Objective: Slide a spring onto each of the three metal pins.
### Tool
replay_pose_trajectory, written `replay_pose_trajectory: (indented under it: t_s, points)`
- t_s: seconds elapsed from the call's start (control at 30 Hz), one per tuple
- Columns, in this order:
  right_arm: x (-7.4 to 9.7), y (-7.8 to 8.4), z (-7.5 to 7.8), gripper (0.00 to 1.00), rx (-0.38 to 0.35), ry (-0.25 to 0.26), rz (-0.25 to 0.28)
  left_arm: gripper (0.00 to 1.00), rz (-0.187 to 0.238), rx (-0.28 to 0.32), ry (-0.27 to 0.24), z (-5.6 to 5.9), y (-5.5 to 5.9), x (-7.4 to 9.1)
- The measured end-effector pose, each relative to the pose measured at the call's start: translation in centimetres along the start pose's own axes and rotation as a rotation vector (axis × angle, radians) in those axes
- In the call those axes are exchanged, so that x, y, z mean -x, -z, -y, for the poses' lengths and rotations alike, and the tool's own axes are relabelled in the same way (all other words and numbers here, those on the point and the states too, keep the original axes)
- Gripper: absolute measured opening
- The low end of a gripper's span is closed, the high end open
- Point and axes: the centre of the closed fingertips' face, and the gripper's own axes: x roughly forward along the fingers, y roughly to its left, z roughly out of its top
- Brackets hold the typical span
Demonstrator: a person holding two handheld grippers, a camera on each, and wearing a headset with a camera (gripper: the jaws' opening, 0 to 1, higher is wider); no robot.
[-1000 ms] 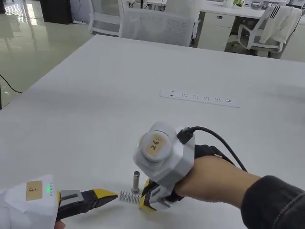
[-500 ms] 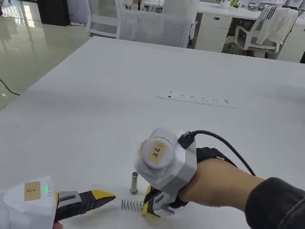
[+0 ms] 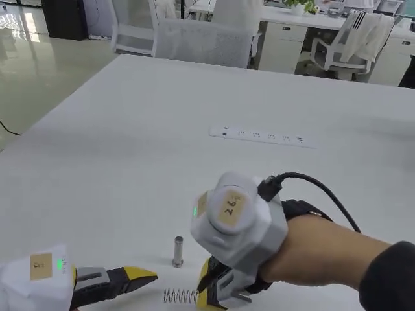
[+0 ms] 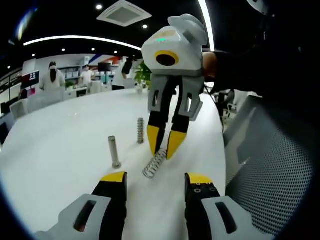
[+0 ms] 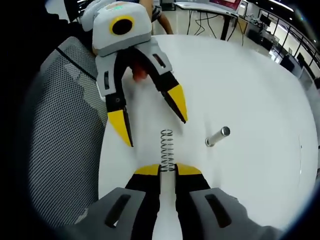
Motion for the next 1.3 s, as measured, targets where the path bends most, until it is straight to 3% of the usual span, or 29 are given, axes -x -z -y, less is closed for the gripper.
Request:
replay_pose_trajectory:
  t_s: [0.2, 0.7, 1.1, 1.3]
  points:
    - [0.5, -0.7, -0.4, 0.07, 0.022, -0.001, 0.010, 0.32, 0.014, -0.021, 0.010, 0.2, -0.3, 0.1]
    - [0.4, -0.9, -1.4, 0.07, 0.104, -0.030, -0.014, 0.06, 0.046, -0.064, 0.048, 1.1, -0.8, 0.1]
    - [0.6, -0.9, -1.3, 0.07, 0.130, -0.024, -0.012, 0.04, 0.035, -0.097, 0.053, 1.2, -0.6, 0.1]
    - [1.4, -1.8, -1.1, 0.07, 0.125, -0.009, 0.022, 0.03, 0.025, -0.103, 0.051, 1.0, -0.4, 0.0]
